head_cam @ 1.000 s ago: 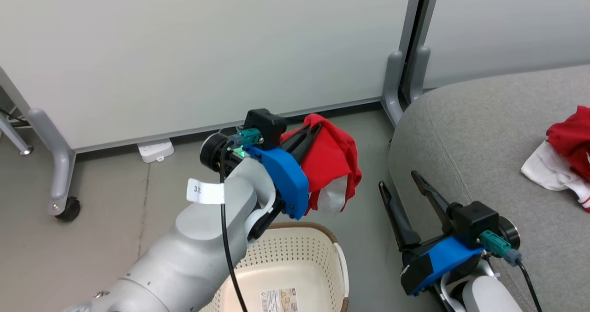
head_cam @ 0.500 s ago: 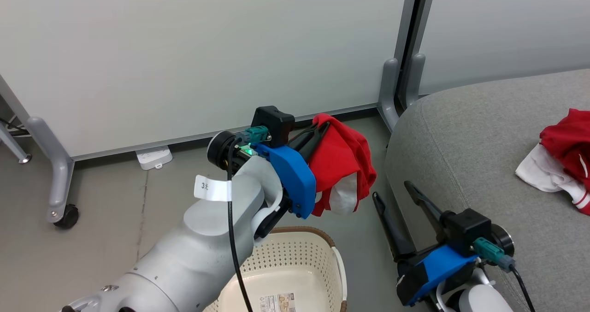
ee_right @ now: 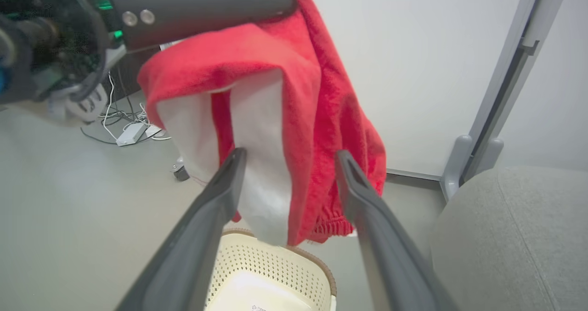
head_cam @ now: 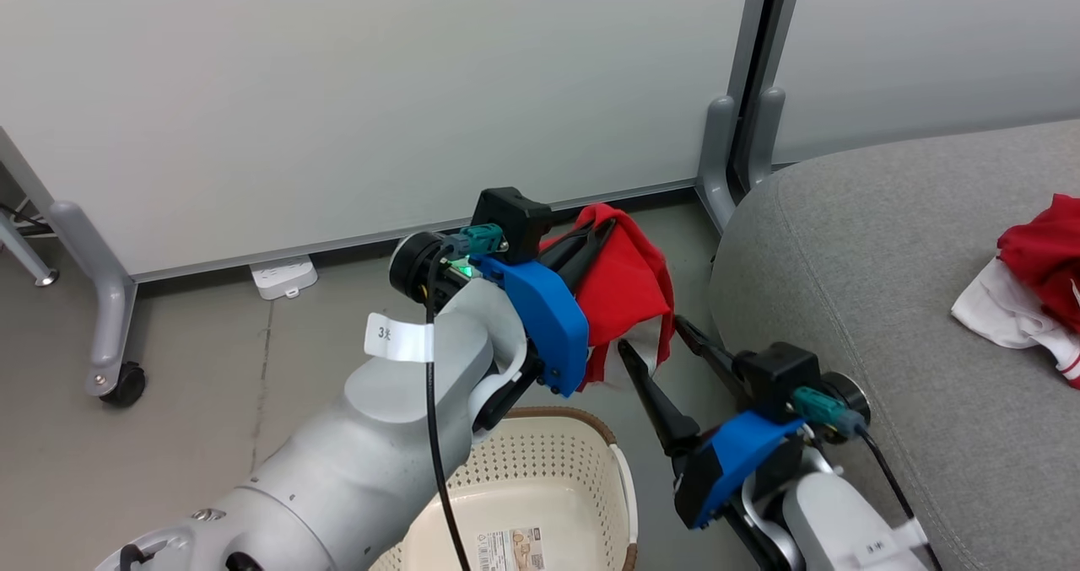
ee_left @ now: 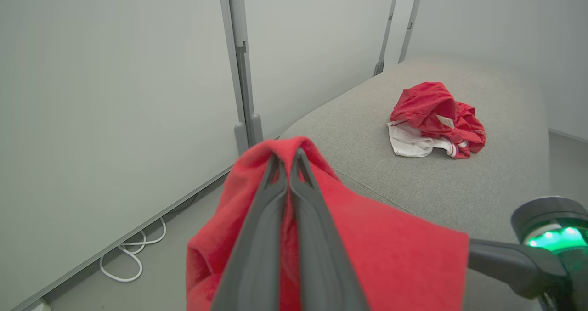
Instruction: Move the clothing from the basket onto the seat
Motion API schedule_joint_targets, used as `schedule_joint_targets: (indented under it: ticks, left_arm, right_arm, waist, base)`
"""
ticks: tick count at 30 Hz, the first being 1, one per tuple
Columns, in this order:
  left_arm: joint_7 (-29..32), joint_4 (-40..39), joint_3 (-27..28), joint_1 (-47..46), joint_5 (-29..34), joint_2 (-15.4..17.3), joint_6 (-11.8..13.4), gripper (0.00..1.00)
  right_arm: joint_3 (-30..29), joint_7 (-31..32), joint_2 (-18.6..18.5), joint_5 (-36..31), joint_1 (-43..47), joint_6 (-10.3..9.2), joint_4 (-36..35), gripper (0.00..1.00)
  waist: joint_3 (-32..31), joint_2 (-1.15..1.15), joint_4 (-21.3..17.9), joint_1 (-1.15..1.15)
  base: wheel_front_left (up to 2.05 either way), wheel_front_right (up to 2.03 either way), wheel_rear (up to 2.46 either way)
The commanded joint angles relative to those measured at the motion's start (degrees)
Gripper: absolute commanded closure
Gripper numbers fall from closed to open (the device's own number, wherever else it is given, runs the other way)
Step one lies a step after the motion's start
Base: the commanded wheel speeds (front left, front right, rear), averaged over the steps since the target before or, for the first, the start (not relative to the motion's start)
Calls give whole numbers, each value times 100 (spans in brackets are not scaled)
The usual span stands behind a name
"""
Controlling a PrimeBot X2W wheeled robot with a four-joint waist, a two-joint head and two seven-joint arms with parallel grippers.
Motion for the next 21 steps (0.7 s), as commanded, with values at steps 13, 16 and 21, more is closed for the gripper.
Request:
schedule_joint_targets:
  ticks: [13, 16, 21]
  left_arm:
    - [-66, -144, -224, -135, -247, -9, -15, 100]
    - [-81, -85, -251, -122, -266, -9, -15, 100]
    - [-97, -1, -272, -131, -317, -9, -16, 100]
  right_arm:
    - [535, -596, -9, 613, -1278, 1, 1758, 100]
    - [636, -725, -10, 758, -1378, 1, 1949, 100]
    - [745, -863, -10, 892, -1482, 1, 2144, 100]
  waist:
    - [44, 0, 97, 0]
    - [38, 0, 81, 0]
    - [23, 0, 24, 0]
  base:
    - [0, 0, 0]
    - [0, 0, 0]
    - [0, 0, 0]
